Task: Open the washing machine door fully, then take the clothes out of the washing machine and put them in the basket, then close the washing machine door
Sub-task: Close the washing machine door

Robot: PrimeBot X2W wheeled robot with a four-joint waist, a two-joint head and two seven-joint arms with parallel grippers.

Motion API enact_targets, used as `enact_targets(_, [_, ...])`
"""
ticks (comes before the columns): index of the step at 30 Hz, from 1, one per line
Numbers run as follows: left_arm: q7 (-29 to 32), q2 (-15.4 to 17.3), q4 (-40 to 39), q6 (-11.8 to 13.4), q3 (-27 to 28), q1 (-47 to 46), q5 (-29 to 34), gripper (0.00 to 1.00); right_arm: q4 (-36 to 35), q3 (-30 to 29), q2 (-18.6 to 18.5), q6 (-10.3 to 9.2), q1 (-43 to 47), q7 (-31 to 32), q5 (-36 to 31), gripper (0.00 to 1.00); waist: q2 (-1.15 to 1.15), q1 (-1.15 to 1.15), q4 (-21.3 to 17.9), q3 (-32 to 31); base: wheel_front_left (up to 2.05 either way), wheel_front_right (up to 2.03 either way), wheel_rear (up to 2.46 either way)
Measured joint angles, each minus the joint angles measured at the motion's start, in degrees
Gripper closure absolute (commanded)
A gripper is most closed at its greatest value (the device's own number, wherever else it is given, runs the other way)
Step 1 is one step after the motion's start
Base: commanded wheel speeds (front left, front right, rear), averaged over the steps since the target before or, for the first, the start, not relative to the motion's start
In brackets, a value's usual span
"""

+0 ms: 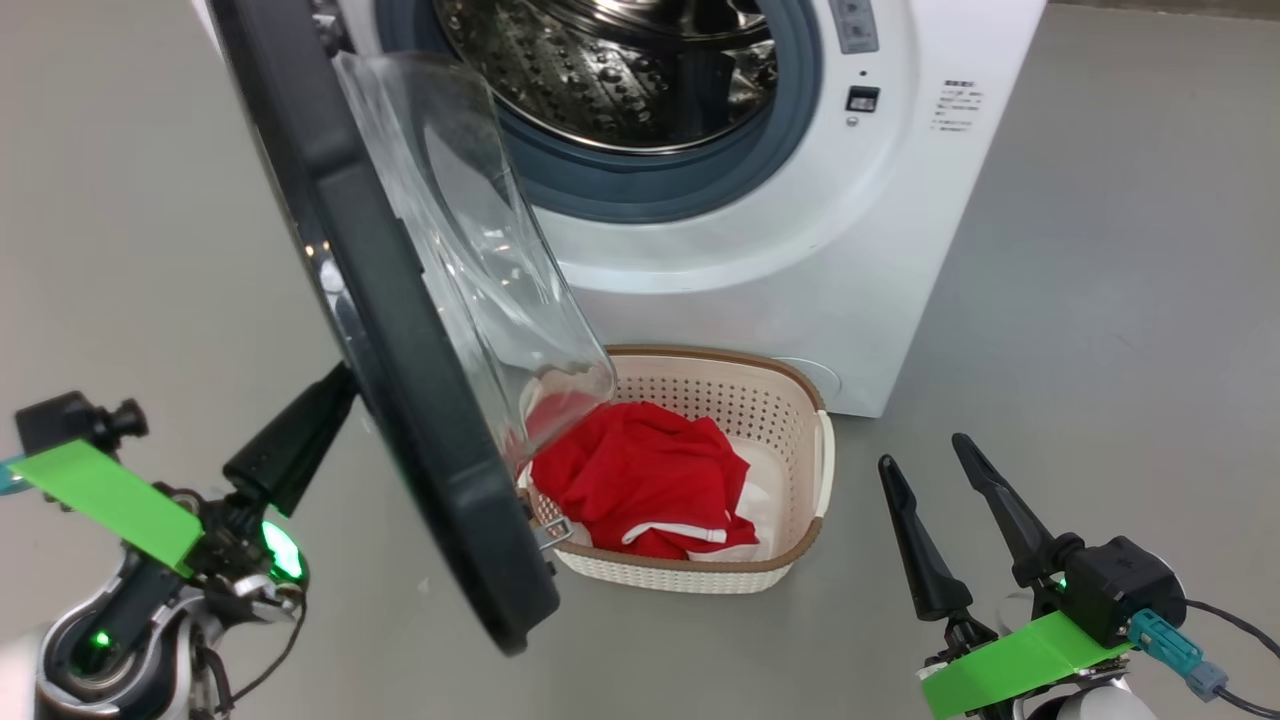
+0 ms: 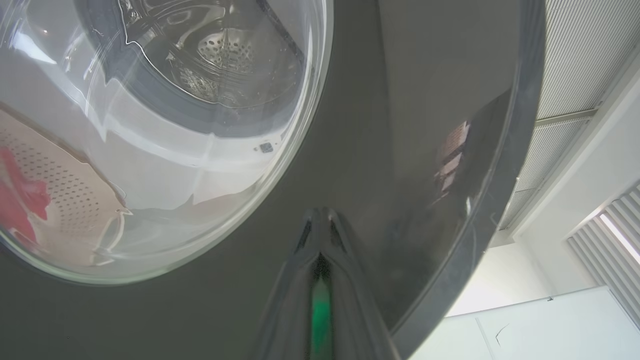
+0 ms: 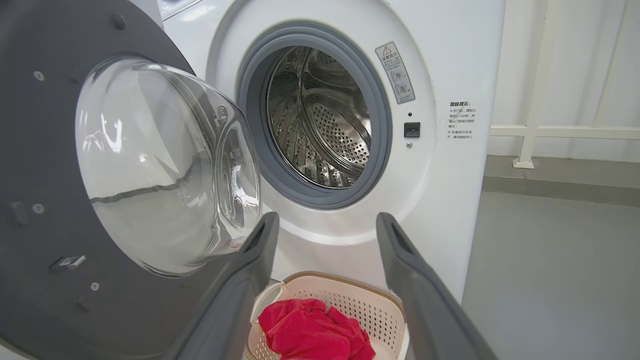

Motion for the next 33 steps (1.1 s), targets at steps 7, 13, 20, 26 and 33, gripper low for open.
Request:
enact_targets(7, [-1.03,-0.02,-0.22,0.44,-2.16,0.13,-2.5,1.0,-0.08,0.25,0.0,0.0,-0.23,0.0,0.36,0.0,0.0,0.0,-2.29,0.46,0.0,0.0,0.0])
enact_targets(13, [-2.56,0.0,-0.1,0.44,-3.32,0.09,-3.79,1.0,-0.15,0.56,0.0,0.0,-0.63,0.0,0.37,0.0,0.0,0.0,-4.53,0.84,0.0,0.0,0.0])
enact_targets(20, [-4.15,-0.01,0.62,-0.14,-6.05,-0.58,-6.21,1.0,-0.22,0.57,-0.01,0.0,-0.86,0.0,0.77,0.0,0.0,0.0,-7.0,1.79,0.0,0.0,0.0])
enact_targets(26, [-6.69,0.0,2.34,-1.1,-8.2,-2.37,-8.04,1.0,-0.37,0.79,0.0,0.0,-1.5,0.0,0.89,0.0,0.0,0.0,-9.1,2.94,0.0,0.0,0.0])
enact_targets(33, [-10.29,-0.02,5.45,-2.21,-9.1,-5.49,-9.71,1.0,-0.4,0.77,-0.01,0.0,-2.5,0.0,1.44,0.0,0.0,0.0,-11.64,4.14,0.0,0.0,0.0])
